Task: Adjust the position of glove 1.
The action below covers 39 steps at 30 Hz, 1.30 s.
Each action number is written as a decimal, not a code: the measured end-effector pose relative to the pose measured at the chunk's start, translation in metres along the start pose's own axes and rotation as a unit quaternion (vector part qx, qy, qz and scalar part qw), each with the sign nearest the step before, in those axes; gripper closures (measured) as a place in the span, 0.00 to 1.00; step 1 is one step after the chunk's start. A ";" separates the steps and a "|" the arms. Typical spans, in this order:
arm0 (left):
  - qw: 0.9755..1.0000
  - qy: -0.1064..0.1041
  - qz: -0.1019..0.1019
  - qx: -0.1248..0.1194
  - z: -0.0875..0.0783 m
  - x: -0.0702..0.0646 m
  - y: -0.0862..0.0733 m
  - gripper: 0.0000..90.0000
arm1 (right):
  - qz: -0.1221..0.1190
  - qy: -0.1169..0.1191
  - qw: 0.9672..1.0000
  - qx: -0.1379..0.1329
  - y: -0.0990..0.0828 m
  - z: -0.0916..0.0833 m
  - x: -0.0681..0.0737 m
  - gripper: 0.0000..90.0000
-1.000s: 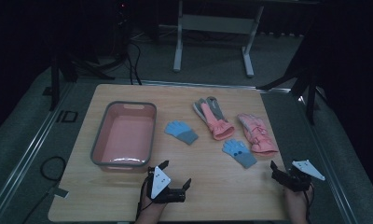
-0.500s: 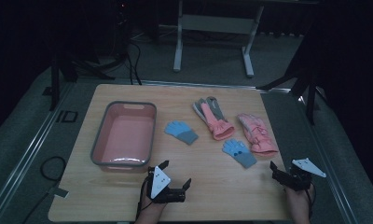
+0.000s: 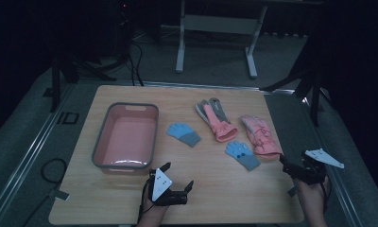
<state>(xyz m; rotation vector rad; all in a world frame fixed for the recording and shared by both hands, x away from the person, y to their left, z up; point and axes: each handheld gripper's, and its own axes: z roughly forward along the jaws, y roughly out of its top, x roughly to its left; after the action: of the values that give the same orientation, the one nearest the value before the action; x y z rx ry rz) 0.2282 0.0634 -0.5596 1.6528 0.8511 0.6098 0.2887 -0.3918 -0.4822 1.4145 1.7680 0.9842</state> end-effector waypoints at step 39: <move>1.000 0.001 0.005 -0.002 0.000 -0.001 0.000 0.00 | -0.077 0.121 0.990 -0.006 0.098 0.011 0.072 0.24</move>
<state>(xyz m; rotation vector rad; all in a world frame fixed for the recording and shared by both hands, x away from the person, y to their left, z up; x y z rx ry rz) 0.2271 0.0629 -0.5596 1.6534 0.8438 0.6198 0.3311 -0.3066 -0.4058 1.1688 2.0092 1.1187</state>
